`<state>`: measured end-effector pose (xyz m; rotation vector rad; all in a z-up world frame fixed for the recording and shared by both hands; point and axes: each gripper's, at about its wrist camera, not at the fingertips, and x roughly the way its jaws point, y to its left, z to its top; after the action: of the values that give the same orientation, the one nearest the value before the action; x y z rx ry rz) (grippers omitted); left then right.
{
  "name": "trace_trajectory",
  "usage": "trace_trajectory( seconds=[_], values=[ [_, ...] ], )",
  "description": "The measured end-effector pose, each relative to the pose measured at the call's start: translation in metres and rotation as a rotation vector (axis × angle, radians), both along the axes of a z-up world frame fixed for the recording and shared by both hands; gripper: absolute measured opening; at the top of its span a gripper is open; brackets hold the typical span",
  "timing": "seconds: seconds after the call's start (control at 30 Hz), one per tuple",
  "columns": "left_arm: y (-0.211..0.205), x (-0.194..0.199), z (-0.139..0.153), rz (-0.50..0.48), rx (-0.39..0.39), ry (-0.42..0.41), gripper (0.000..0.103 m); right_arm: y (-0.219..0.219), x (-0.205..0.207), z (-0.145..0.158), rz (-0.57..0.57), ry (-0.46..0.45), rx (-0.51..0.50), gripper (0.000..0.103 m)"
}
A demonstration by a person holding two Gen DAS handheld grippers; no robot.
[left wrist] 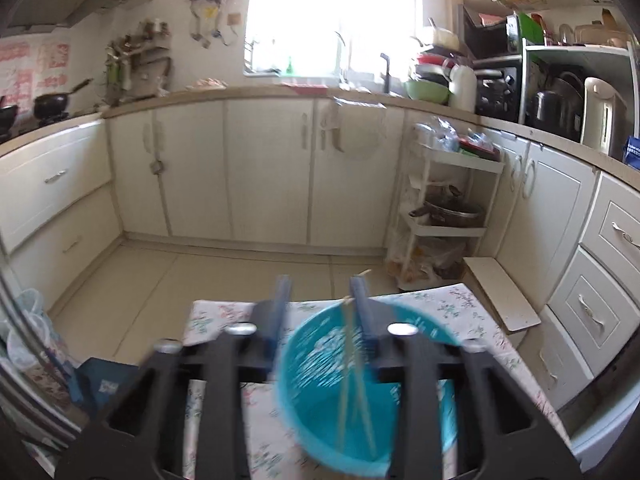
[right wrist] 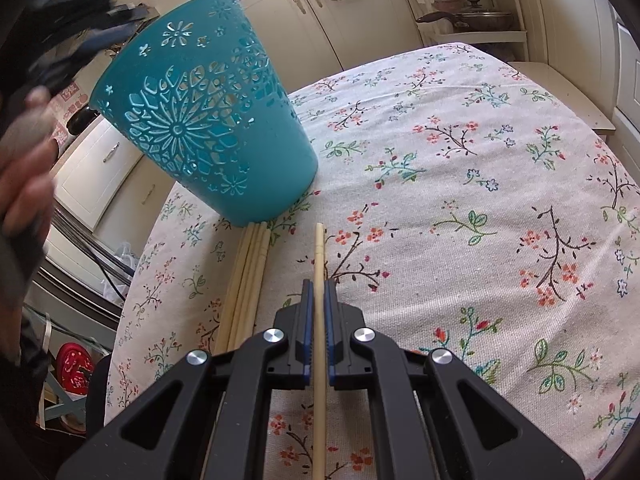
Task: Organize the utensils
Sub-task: 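Drop the left tool's chopstick into the basket while the right tool holds its chopstick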
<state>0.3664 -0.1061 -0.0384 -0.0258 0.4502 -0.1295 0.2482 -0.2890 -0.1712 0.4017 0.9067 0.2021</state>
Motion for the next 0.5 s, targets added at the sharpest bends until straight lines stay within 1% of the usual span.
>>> trace_trajectory(
  seconds=[0.03,0.07,0.1,0.17,0.2,0.23,0.3,0.33,0.37,0.43,0.5],
  values=[
    [0.008,-0.011,0.000,0.019,-0.002,-0.014,0.051,0.001,0.000,0.000,0.002,0.000,-0.003,0.006],
    [0.020,-0.026,-0.002,0.045,-0.005,-0.029,0.055,0.001,0.000,0.001,0.004,0.001,-0.007,0.006],
    [0.029,-0.037,-0.007,0.066,-0.003,-0.031,0.058,0.002,0.000,0.001,0.006,0.001,-0.014,0.006],
    [0.046,-0.052,-0.023,0.103,0.004,-0.004,0.065,0.004,0.000,0.002,0.013,0.004,-0.025,0.007],
    [0.054,-0.055,-0.040,0.110,0.015,0.042,0.066,0.004,0.000,0.002,0.016,0.004,-0.029,0.007],
    [0.056,-0.056,-0.051,0.110,0.026,0.074,0.066,0.006,0.000,0.002,0.019,0.005,-0.039,0.007],
    [0.064,-0.052,-0.090,0.115,0.059,0.193,0.066,0.010,0.000,0.003,0.027,0.001,-0.069,0.007],
    [0.066,-0.050,-0.107,0.111,0.067,0.245,0.066,0.014,0.000,0.004,0.036,-0.002,-0.103,0.007],
    [0.067,-0.049,-0.119,0.109,0.073,0.279,0.066,0.019,-0.001,0.006,0.046,-0.004,-0.154,0.005],
    [0.069,-0.047,-0.138,0.105,0.078,0.334,0.066,0.026,-0.003,0.008,0.065,-0.004,-0.232,0.005],
    [0.068,-0.045,-0.153,0.087,0.077,0.402,0.067,0.032,-0.006,0.010,0.078,-0.004,-0.282,0.005]
  ],
)
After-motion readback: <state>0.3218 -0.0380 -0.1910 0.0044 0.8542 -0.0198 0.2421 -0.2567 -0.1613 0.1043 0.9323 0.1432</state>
